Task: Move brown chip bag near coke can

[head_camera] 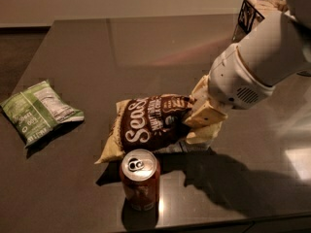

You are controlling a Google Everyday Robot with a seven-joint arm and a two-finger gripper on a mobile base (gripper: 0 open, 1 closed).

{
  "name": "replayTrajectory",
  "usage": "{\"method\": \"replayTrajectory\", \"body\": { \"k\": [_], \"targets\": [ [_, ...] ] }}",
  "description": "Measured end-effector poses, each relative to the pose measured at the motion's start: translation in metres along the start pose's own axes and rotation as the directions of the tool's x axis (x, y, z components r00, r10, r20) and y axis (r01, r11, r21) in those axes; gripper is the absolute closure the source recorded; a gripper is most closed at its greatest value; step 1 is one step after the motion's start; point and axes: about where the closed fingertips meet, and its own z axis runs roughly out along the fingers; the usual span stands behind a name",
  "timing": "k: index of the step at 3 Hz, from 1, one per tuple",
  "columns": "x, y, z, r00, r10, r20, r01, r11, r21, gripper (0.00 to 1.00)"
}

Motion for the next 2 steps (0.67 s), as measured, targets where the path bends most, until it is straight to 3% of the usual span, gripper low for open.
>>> {"method": "replayTrajectory", "body": {
  "k": [1, 2],
  "targets": [
    [0.0043, 0.0057, 0.0054, 1.0, -0.01, -0.001, 0.01, 0.9996, -0.026, 0.28],
    [0.0022, 0.0063, 0.0036, 1.0, -0.013, -0.002, 0.012, 0.9997, -0.02, 0.04]
  ]
}}
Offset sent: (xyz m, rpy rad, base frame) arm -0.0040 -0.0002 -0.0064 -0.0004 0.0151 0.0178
